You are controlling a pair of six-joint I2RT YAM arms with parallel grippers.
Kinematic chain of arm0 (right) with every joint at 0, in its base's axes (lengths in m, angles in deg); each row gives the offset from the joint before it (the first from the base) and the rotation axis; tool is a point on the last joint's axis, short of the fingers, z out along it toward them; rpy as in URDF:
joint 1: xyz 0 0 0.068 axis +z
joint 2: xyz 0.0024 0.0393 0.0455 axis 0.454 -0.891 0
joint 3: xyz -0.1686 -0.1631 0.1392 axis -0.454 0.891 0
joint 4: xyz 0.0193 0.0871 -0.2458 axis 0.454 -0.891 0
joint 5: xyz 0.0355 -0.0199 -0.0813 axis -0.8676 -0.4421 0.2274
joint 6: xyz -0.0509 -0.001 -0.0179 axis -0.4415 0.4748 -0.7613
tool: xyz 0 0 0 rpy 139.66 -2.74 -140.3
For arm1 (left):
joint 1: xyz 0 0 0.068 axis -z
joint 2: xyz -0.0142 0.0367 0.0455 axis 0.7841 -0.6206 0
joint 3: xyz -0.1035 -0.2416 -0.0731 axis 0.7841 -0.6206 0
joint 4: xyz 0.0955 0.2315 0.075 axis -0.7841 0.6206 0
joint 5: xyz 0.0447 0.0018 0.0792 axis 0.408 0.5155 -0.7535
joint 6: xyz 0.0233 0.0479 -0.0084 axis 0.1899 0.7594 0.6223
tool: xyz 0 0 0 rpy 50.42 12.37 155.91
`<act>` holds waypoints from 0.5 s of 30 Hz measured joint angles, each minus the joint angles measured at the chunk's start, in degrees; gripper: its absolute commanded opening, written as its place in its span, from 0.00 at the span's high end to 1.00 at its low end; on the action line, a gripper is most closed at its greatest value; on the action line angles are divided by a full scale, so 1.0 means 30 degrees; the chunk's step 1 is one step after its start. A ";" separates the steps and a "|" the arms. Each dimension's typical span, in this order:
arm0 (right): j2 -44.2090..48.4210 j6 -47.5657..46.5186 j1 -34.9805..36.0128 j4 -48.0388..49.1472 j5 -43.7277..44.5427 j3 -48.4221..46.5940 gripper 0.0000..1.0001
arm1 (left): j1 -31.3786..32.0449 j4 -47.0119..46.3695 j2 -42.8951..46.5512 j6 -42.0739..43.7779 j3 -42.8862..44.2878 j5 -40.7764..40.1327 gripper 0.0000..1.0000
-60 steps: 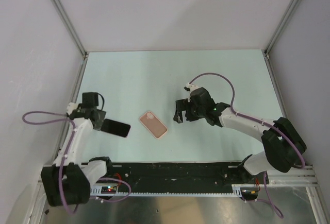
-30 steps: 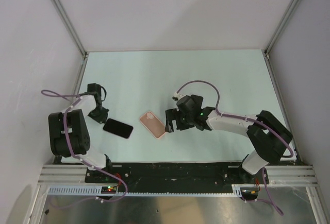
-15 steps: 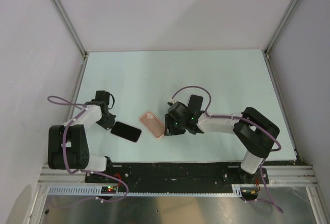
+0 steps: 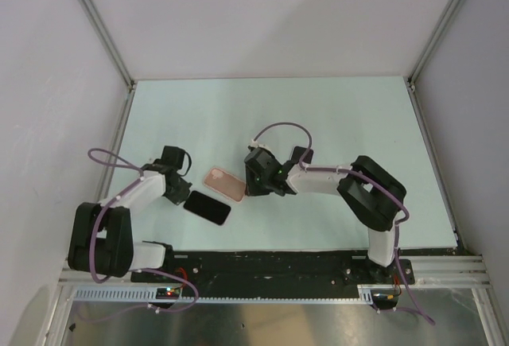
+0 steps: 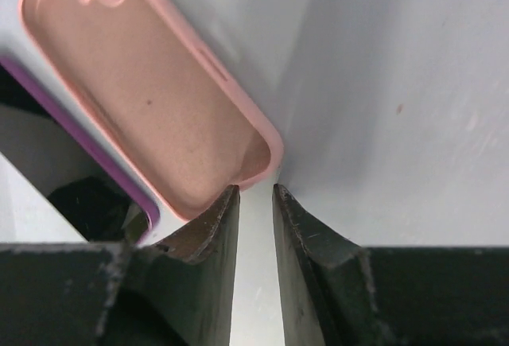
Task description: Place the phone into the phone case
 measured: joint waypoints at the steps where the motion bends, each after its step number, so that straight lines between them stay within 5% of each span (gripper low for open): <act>1: -0.0262 -0.0146 -0.0175 -0.0168 0.0138 -0.0415 0.69 | 0.0226 -0.0109 0.0219 -0.0131 -0.0197 0.0073 1.00; 15: 0.0321 -0.2412 -0.1741 -0.0845 0.0619 -0.0532 0.21 | 0.3898 -0.0954 0.3555 -0.3089 -0.2820 0.0685 1.00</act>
